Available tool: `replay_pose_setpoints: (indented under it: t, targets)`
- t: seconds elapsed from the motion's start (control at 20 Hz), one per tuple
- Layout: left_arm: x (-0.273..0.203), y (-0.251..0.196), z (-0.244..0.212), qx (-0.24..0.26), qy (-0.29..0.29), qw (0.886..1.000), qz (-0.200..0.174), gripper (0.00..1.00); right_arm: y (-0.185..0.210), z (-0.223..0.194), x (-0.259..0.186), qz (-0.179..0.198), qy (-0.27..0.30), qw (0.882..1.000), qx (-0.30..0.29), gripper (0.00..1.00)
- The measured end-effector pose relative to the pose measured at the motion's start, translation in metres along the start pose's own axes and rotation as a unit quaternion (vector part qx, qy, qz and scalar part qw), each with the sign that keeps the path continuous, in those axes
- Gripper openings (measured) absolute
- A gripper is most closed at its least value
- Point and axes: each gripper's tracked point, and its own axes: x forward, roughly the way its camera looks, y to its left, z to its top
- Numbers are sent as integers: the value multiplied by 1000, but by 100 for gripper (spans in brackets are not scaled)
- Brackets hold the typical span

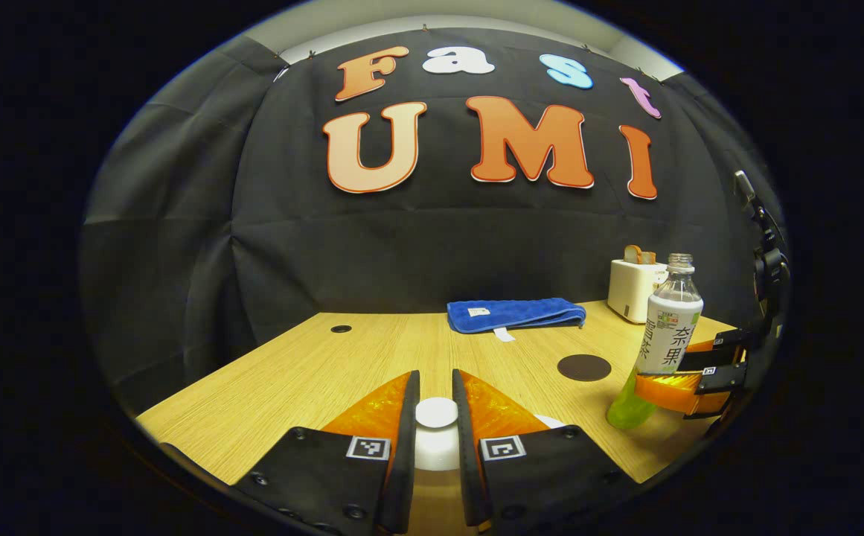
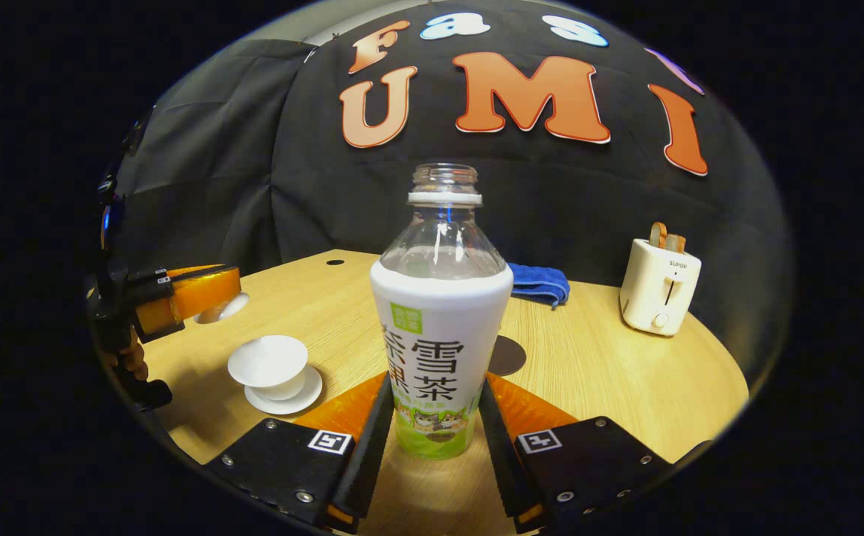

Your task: Open the teacup lid with one hand, grasp the water bottle and pour water into the teacup with the other hand; after pouring, place the water bottle on the coaster and then close the teacup lid.

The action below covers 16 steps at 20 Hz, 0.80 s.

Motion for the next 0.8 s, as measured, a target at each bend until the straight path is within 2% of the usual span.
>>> replay_pose_setpoints:
  t: [0.3, 0.35, 0.4, 0.55, 0.65, 0.7, 0.8]
  targets:
    - [0, 31, -7, -11, 6, 1000, 20, 30, 7, 3, 3, -3, 29, 1000, 0, 61]
    - [0, 34, -10, -14, 8, 1000, 22, 27, 7, 5, 3, -5, 28, 1000, -11, 61]
    - [-1, 37, -12, -16, 11, 1000, 23, 30, 8, 9, 2, -9, 27, 999, -25, 60]
    - [-1, 49, -15, -17, 12, 999, 30, 30, 5, 14, 0, -28, 31, 996, -83, 61]
    - [-2, 57, -17, -19, 13, 999, 35, 27, 0, 19, 0, -49, 29, 990, -132, 61]
    - [-4, 62, -18, -20, 14, 999, 40, 30, -3, 22, 0, -60, 29, 986, -155, 61]
    - [-3, 68, -20, -22, 15, 999, 46, 27, -7, 27, 0, -78, 28, 978, -190, 61]
